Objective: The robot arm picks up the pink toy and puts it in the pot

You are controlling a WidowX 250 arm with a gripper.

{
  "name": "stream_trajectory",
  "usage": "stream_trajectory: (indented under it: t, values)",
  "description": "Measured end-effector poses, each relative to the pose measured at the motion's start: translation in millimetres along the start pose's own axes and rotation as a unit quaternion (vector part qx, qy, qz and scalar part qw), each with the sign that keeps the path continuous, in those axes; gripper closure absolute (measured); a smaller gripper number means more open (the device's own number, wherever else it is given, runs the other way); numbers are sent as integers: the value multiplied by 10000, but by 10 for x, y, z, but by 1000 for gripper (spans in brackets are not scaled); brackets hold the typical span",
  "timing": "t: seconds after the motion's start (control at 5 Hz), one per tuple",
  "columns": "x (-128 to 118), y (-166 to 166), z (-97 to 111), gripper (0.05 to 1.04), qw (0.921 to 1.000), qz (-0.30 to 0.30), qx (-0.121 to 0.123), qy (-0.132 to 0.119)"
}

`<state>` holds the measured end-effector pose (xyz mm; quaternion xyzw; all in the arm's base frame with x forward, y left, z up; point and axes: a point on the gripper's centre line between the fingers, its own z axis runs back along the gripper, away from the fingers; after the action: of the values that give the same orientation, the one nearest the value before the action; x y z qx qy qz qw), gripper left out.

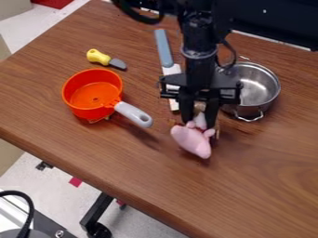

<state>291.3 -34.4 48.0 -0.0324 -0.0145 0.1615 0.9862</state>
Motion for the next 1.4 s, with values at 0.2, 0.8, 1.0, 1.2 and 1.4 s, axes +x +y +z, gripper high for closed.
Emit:
stream_trajectory:
  t: [0.2,0.8,1.0,1.2,1.4]
  values:
    - [228,-101,403,727,9978,621,-221,6]
    - [834,-325,303,727,9815,1784,91,-692]
    - [858,-410,226,727,9783,1846,109,-932]
    - [912,-473,128,683,9762,2006,36,-823]
    - [999,-509,139,391,9754,2054,58,-804]
